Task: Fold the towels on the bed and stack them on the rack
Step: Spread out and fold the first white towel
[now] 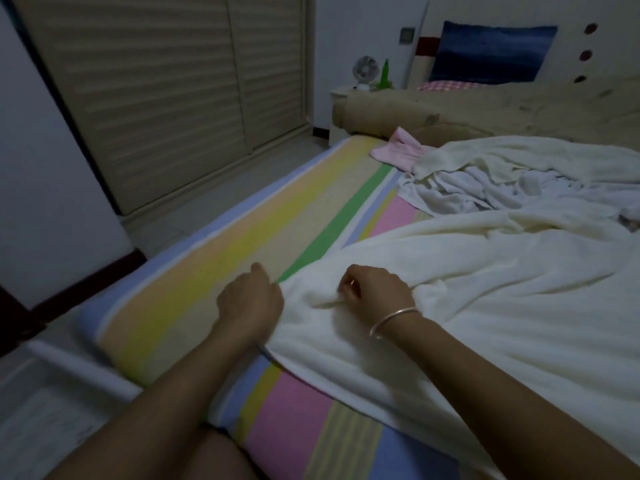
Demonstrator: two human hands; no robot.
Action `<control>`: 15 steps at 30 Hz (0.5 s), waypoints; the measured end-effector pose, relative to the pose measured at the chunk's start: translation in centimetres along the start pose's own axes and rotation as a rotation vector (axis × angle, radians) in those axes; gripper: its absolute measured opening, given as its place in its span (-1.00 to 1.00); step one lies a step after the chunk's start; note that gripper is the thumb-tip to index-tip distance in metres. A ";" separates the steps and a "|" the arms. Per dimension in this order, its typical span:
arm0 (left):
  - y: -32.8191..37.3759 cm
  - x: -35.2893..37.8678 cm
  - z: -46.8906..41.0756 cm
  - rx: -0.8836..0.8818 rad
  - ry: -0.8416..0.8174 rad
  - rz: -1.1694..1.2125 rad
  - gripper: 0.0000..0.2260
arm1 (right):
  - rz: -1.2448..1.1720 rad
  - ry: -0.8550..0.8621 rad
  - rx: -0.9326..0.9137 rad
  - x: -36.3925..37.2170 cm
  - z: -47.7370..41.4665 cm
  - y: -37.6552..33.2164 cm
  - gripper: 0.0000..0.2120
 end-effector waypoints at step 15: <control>5.7 -1.7 -5.7 0.114 -0.607 0.690 -0.43 | -0.129 -0.562 -0.312 0.9 9.6 -3.2 -0.91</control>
Point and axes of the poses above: each hand's wrist, its own z-axis away from the middle knuckle, its own x-axis out of the palm, y = z × x, the point moved 3 cm from there along -z, towards the middle knuckle, and after that the axes turned 11 degrees about x, right-handed, at the moved point
